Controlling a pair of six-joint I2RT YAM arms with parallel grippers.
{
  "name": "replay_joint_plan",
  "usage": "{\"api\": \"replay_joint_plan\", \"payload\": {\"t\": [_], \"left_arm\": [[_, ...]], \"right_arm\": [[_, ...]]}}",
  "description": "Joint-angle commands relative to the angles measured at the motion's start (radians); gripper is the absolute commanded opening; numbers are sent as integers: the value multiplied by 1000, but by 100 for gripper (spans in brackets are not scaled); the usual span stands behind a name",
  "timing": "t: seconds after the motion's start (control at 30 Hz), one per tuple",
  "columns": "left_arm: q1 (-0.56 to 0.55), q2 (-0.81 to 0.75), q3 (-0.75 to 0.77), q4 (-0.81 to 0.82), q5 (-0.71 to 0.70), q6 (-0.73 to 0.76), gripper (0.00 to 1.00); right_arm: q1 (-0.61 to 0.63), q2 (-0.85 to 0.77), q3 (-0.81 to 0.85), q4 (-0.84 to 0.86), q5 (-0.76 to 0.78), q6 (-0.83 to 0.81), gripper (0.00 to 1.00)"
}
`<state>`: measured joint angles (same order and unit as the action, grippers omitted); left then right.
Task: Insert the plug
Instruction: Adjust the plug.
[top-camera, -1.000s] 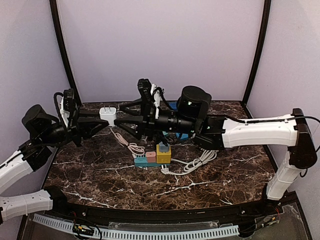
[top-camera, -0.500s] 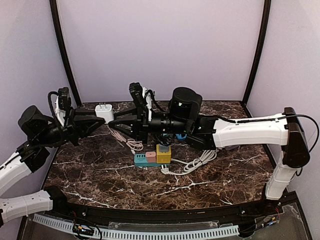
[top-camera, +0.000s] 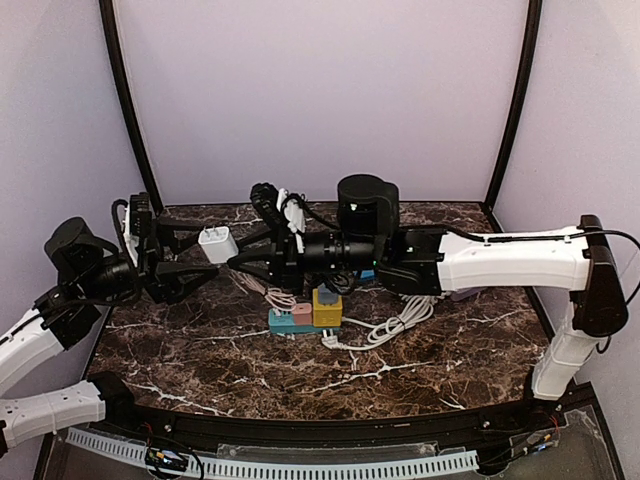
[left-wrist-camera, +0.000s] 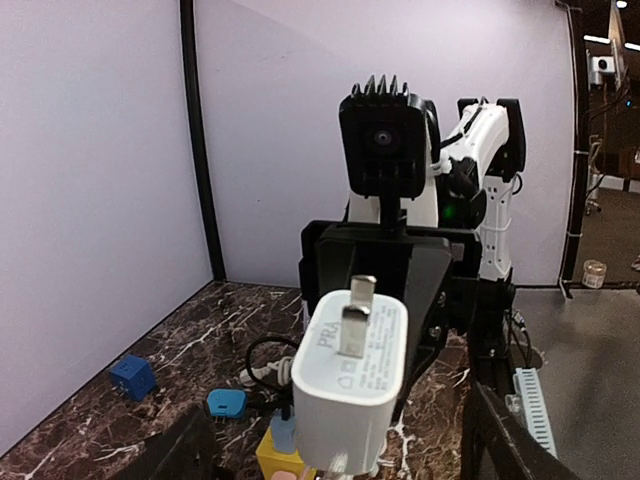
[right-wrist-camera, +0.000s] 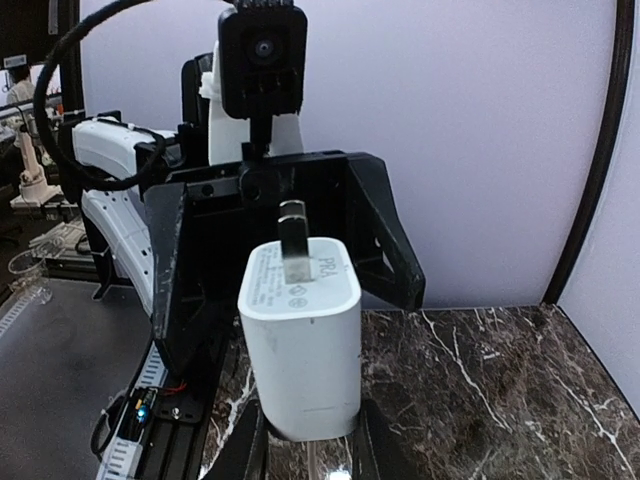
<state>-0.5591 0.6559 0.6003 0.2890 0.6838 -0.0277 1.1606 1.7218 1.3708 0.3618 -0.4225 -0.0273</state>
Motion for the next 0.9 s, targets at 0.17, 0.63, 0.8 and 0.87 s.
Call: {"api": "replay_joint_plan", "payload": {"t": [0.17, 0.63, 0.8, 0.87], "left_arm": [[5, -49, 38, -415, -32, 479, 72], [-4, 18, 51, -431, -15, 549, 45], [-8, 25, 44, -427, 26, 525, 29], [-12, 29, 40, -427, 36, 522, 21]], "right_arm": [[34, -61, 170, -648, 281, -311, 0], [119, 76, 330, -791, 419, -431, 0], [120, 91, 344, -792, 418, -433, 0], [121, 96, 351, -789, 412, -434, 0]]}}
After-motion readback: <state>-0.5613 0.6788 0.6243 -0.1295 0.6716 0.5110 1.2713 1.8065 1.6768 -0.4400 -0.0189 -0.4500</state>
